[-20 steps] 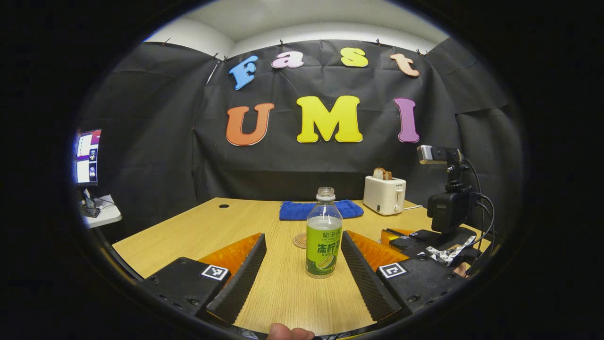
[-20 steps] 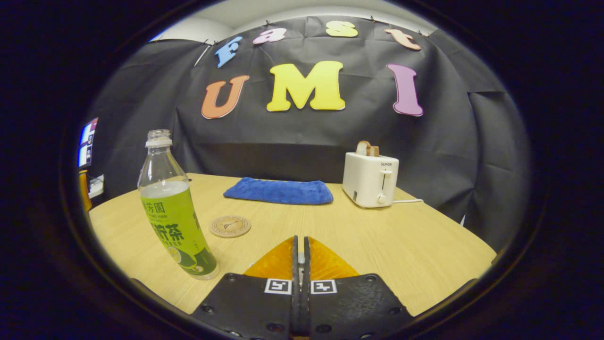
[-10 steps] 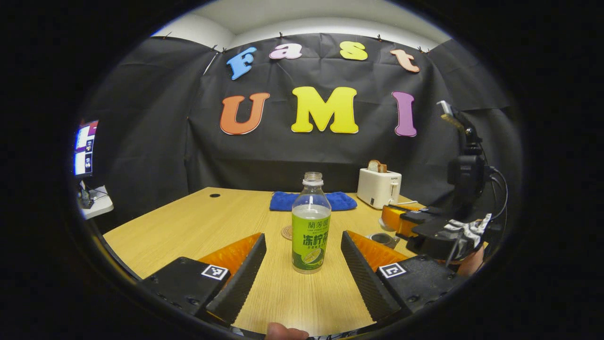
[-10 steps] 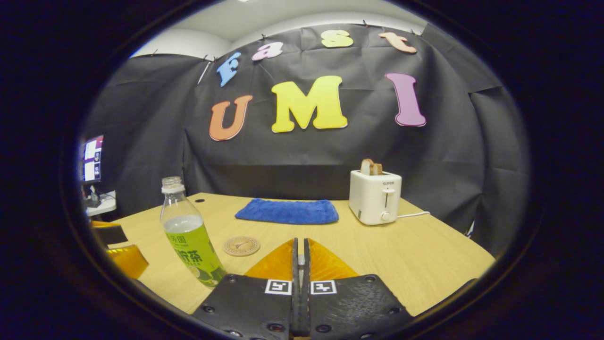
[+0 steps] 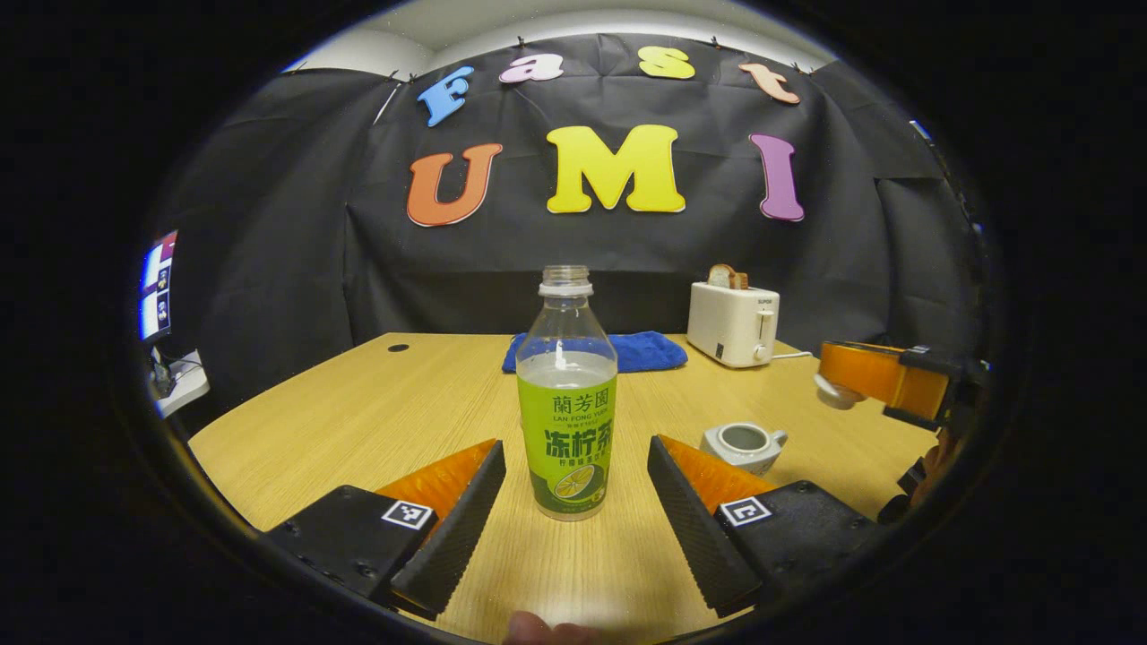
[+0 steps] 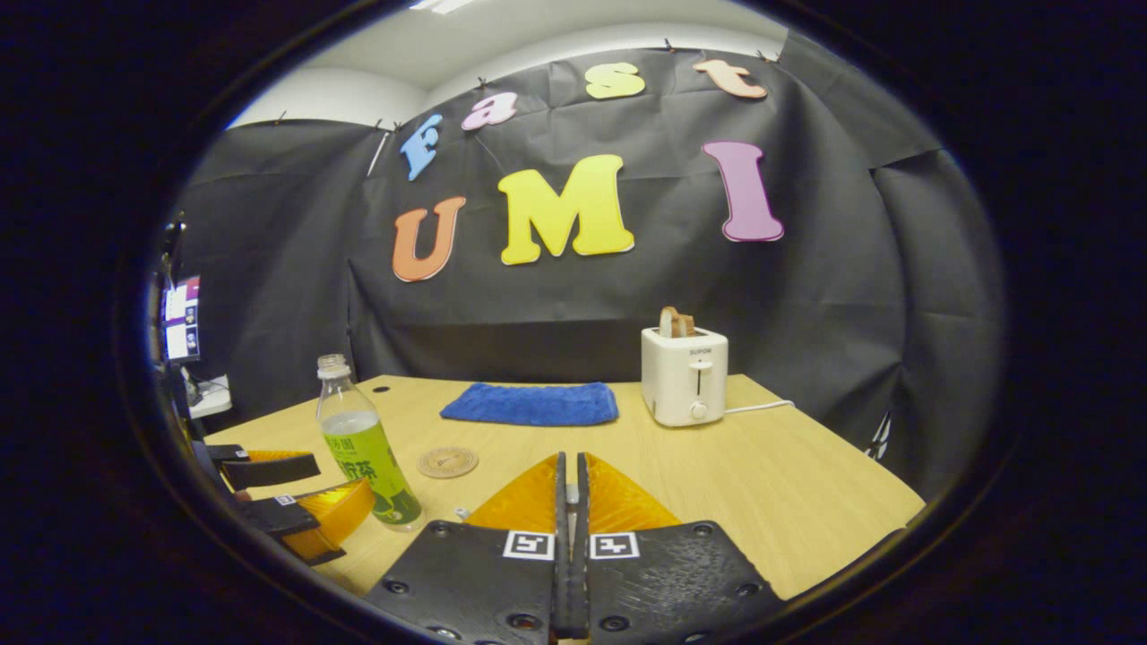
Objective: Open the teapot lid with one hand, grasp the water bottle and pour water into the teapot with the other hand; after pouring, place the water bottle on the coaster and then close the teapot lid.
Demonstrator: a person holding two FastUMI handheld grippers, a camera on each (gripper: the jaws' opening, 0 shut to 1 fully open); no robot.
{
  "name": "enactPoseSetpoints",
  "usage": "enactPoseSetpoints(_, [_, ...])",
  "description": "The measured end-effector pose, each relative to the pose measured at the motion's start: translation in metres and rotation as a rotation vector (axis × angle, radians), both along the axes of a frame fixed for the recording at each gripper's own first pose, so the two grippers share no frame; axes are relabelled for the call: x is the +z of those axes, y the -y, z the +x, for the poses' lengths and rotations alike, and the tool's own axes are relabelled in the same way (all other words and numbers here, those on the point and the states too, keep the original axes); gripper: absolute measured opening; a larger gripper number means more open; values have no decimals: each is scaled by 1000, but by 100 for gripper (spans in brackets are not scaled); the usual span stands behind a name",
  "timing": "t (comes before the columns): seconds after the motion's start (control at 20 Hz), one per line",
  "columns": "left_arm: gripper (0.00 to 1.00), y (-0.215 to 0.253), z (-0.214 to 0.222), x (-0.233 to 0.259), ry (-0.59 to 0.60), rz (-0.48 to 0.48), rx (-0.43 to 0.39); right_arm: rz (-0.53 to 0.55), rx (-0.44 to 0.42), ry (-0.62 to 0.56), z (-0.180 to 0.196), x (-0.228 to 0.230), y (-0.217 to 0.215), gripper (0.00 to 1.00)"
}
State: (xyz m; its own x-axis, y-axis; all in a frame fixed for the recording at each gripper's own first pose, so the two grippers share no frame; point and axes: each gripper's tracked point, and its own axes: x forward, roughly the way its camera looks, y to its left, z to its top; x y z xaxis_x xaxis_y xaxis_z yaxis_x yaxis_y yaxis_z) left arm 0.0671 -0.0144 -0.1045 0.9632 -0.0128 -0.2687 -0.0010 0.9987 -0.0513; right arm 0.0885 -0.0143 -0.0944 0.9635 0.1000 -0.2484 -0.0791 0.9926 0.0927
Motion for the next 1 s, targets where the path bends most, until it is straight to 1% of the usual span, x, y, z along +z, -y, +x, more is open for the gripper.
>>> enactPoseSetpoints(0.15, [100,3,10,-15,-34,-29,-10,-11,-6,1,-8,0,10,0])
enactPoseSetpoints(0.35, [100,1,18,-25,-62,-32,-6,-5,-2,-19,-10,-8,15,0])
enactPoseSetpoints(0.45, [95,3,21,-26,-64,-39,-8,3,-2,-34,-10,-12,17,0])
enactPoseSetpoints(0.5, [89,3,22,-26,-68,-38,-10,6,-3,-37,-10,-13,19,0])
enactPoseSetpoints(0.6, [82,2,24,-28,-75,-17,-7,12,-6,-37,-9,-14,22,0])
enactPoseSetpoints(0.7, [76,1,26,-28,-79,-8,-11,19,-10,-35,-8,-14,26,0])
enactPoseSetpoints(0.75, [76,2,27,-28,-82,-2,-13,23,-12,-34,-9,-14,28,0])
enactPoseSetpoints(0.85, [74,0,26,-27,-98,47,-17,30,-15,-29,-11,-13,33,0])
enactPoseSetpoints(1.0, [71,-13,25,-9,-91,193,-11,33,-24,-17,-12,-9,43,0])
